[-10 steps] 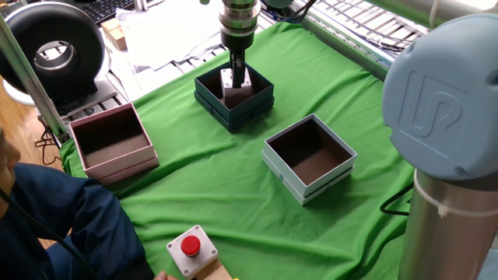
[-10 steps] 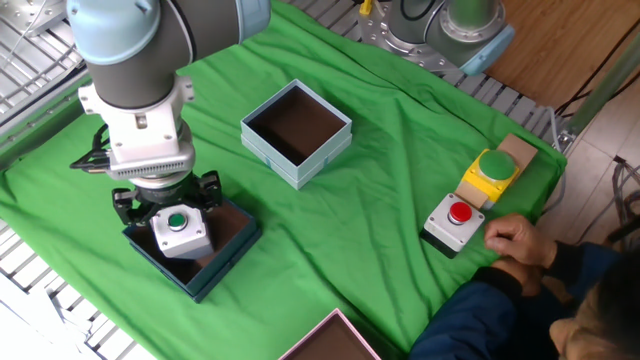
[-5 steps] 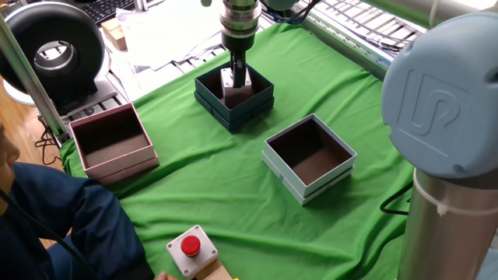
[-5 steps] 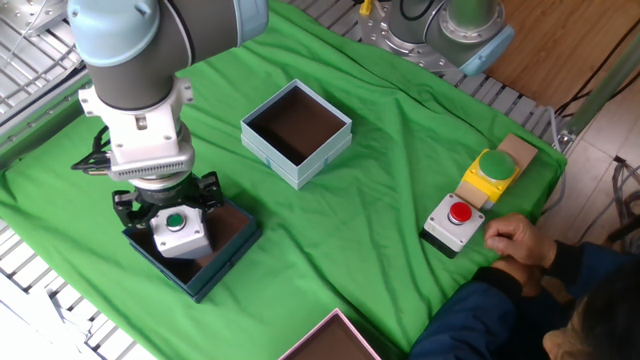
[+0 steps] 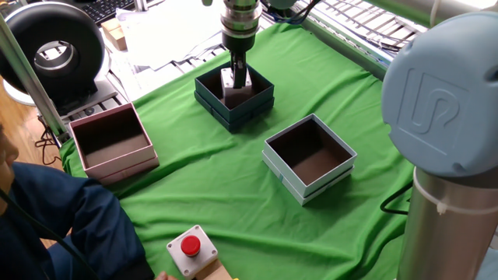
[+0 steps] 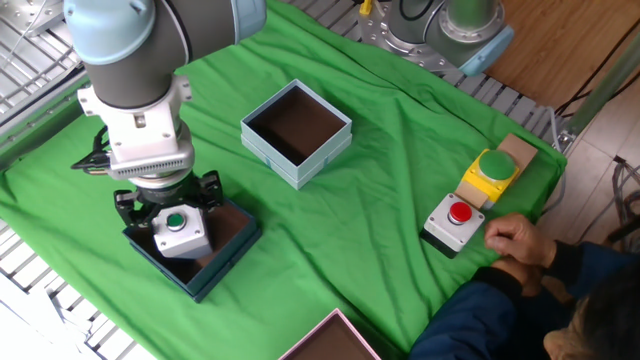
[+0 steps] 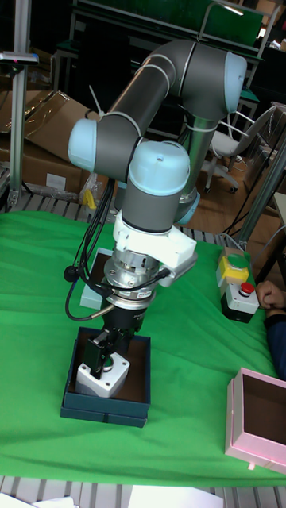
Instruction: Move an object from one box to another
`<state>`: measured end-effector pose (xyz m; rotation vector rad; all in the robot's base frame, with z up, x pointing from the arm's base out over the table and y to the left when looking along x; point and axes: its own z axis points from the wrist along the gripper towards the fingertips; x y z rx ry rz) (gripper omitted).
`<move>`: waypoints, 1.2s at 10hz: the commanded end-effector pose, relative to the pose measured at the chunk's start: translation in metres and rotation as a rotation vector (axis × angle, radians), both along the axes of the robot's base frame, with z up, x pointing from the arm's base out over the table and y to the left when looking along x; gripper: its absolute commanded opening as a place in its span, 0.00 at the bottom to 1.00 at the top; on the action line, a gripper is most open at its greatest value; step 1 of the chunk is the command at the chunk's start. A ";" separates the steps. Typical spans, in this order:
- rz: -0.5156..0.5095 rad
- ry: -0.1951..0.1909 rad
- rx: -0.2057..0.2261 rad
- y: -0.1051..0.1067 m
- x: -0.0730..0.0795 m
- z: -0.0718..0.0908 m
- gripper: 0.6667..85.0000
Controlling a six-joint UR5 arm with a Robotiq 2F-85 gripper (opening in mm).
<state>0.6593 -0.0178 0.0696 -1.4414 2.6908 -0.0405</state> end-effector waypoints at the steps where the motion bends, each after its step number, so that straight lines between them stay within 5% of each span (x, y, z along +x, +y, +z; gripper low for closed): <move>1: 0.025 0.016 0.033 0.007 -0.004 0.002 0.84; 5: 0.059 0.015 -0.056 -0.014 -0.002 0.022 0.81; 7: 0.090 -0.007 -0.049 -0.011 0.003 0.023 0.84; 9: 0.099 0.026 0.024 0.007 -0.006 0.022 0.93; 12: 0.085 0.031 -0.009 -0.001 -0.007 0.022 0.89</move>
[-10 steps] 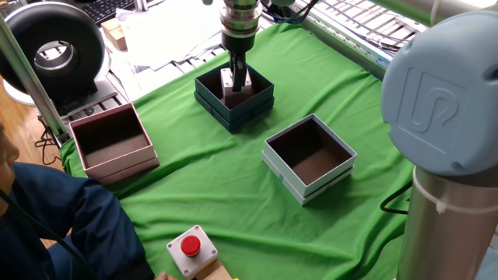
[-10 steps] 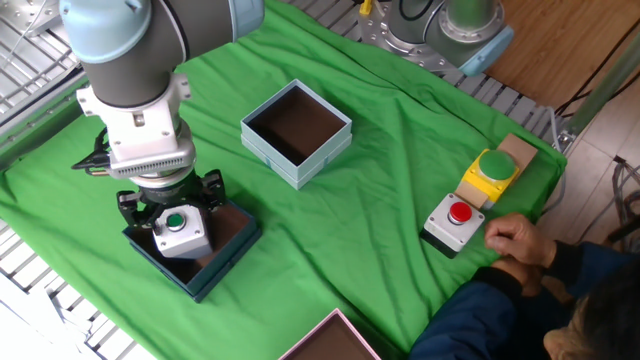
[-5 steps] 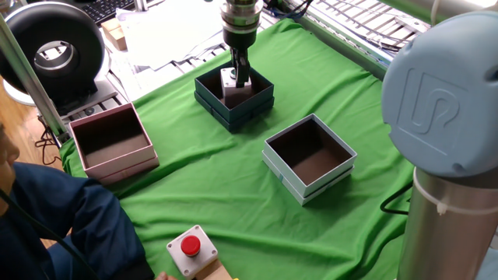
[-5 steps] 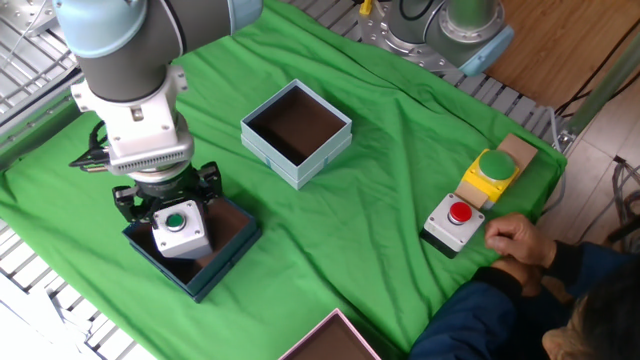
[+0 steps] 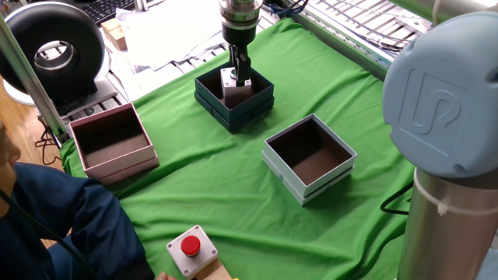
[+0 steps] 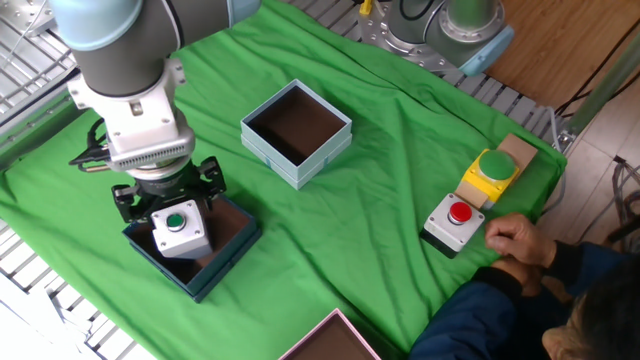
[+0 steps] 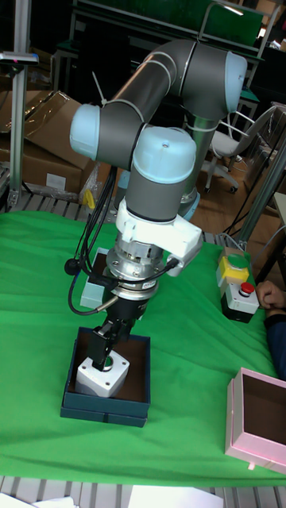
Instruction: Move an object from one box to another
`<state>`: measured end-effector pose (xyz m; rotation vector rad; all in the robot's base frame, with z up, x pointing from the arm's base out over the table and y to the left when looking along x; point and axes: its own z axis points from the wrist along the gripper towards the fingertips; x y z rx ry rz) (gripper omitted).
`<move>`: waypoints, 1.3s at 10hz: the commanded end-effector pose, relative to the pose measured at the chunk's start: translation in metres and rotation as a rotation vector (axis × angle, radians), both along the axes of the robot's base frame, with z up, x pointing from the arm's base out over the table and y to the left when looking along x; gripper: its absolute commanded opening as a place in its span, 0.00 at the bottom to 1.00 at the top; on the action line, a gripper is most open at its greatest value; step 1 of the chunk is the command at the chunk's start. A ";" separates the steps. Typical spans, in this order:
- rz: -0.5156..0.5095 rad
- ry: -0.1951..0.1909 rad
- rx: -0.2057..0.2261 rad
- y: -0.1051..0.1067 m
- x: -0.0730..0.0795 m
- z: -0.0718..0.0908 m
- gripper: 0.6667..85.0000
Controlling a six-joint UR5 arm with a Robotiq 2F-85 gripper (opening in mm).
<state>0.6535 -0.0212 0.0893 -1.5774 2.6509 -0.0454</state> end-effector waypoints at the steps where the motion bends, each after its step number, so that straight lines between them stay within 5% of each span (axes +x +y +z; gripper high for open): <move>1: 0.004 0.007 0.027 0.006 -0.002 0.002 0.89; 7: -0.037 -0.006 0.037 -0.007 0.031 -0.022 0.94; 9: -0.052 0.005 0.041 -0.005 0.030 -0.031 0.94; 13: -0.058 0.022 0.053 -0.003 0.021 -0.021 0.96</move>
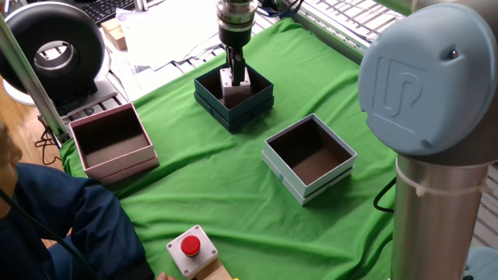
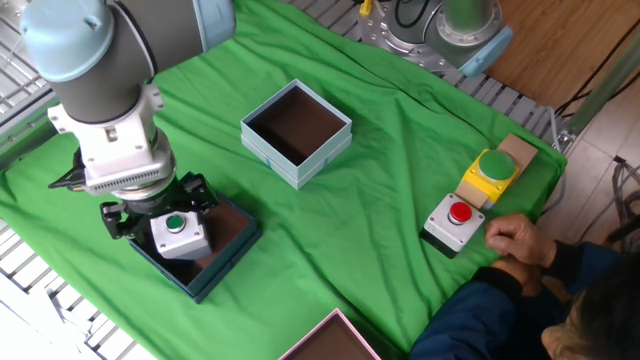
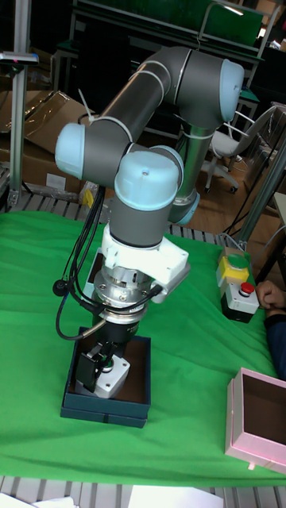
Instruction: Move an object from one box to another
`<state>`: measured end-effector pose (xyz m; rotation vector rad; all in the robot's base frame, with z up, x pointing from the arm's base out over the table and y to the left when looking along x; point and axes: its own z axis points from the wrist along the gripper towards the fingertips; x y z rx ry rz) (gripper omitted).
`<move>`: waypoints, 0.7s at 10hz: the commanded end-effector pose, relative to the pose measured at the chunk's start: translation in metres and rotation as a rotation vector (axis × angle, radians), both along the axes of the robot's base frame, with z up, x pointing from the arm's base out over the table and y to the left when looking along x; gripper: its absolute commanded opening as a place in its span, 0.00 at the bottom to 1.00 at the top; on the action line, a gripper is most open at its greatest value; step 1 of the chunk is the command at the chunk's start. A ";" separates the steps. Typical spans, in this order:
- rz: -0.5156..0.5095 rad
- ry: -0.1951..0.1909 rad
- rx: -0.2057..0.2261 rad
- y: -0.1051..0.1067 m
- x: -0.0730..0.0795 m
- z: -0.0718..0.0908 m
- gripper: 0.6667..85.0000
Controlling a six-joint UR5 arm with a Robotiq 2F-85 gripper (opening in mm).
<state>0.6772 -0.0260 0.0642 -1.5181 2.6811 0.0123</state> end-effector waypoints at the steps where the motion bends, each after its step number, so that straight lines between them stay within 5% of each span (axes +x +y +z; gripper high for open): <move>1: -0.017 0.013 0.017 0.002 -0.006 0.009 0.96; 7: -0.021 0.010 0.019 0.005 -0.005 0.009 0.96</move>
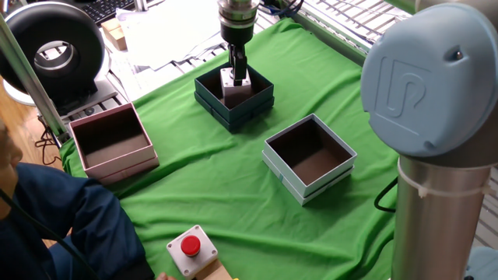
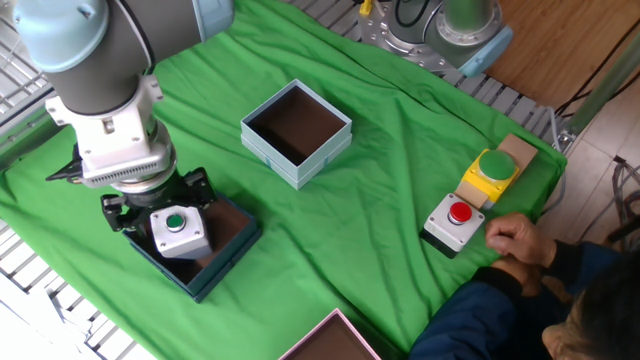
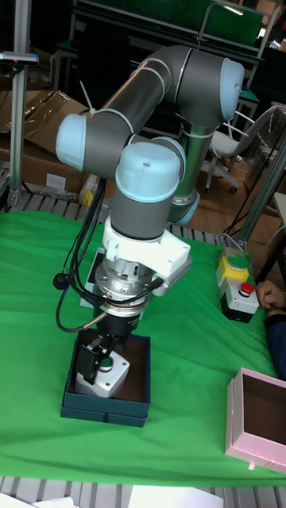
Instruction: Move an object from one box to another
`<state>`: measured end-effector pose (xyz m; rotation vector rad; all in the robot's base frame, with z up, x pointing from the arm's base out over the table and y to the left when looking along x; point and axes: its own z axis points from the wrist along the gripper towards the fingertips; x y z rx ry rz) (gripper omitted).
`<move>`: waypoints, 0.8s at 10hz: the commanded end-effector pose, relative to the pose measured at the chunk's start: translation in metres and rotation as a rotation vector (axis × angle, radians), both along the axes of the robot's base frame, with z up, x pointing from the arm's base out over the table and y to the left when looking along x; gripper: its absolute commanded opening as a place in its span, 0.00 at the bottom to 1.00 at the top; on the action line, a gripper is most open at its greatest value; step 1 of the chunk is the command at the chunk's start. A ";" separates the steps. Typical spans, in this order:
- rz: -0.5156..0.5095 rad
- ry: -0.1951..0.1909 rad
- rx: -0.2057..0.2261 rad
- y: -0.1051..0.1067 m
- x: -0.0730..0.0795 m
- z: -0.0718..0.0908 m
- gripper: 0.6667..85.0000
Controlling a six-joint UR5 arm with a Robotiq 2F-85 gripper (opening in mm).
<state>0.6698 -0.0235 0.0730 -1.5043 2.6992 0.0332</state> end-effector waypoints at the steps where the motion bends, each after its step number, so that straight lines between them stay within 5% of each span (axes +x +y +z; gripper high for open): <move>1: -0.007 -0.004 0.007 0.001 0.002 -0.001 0.96; 8: -0.010 -0.016 0.013 0.000 0.007 -0.014 0.96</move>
